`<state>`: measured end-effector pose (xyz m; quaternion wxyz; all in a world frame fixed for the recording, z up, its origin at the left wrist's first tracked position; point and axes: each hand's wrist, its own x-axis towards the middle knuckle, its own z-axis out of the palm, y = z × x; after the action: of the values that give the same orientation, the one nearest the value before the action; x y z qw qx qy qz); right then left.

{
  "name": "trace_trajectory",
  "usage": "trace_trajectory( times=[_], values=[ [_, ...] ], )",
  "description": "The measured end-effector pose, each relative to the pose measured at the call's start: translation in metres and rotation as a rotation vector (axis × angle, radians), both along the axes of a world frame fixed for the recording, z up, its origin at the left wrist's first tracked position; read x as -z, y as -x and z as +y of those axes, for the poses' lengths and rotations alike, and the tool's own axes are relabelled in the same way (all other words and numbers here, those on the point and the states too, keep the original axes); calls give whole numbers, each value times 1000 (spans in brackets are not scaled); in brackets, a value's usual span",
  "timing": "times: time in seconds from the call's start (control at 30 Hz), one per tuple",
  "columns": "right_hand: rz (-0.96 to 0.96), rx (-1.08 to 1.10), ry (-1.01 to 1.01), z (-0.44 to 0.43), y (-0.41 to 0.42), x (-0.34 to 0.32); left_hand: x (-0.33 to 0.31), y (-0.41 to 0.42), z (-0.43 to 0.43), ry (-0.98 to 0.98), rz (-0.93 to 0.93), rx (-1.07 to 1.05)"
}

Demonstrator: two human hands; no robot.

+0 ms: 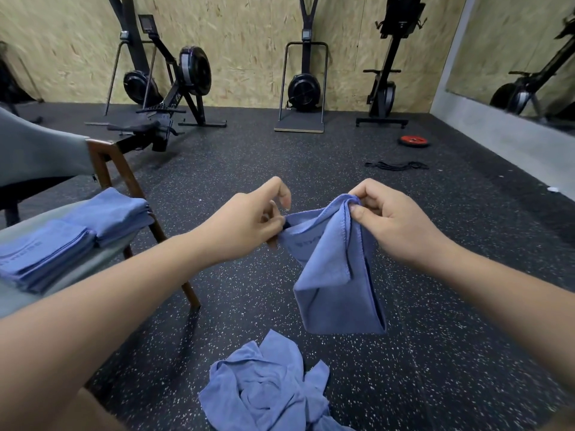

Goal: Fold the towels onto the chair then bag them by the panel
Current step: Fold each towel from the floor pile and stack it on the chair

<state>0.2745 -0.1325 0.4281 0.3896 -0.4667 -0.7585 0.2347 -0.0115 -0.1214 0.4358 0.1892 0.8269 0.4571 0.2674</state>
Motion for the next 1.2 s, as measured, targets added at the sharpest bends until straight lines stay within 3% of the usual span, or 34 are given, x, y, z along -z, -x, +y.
trace_trajectory(
  times=[0.2, 0.63, 0.8, 1.07, 1.2],
  values=[
    [44, 49, 4, 1, -7, -3, -6, -3, -1, -91, 105, 88],
    [54, 28, 16, 1, -8, -4, 10, 4, 17, -338, 57, 17],
    [34, 21, 36, -1, -3, -3, 5, -6, 5, -361, 39, 79],
    [31, 29, 18, 1, 0, 1, 9, -30, -13, -273, 123, 256],
    [4, 31, 14, -1, 4, 4, 15, -48, -23, -279, 338, 289]
  ],
)
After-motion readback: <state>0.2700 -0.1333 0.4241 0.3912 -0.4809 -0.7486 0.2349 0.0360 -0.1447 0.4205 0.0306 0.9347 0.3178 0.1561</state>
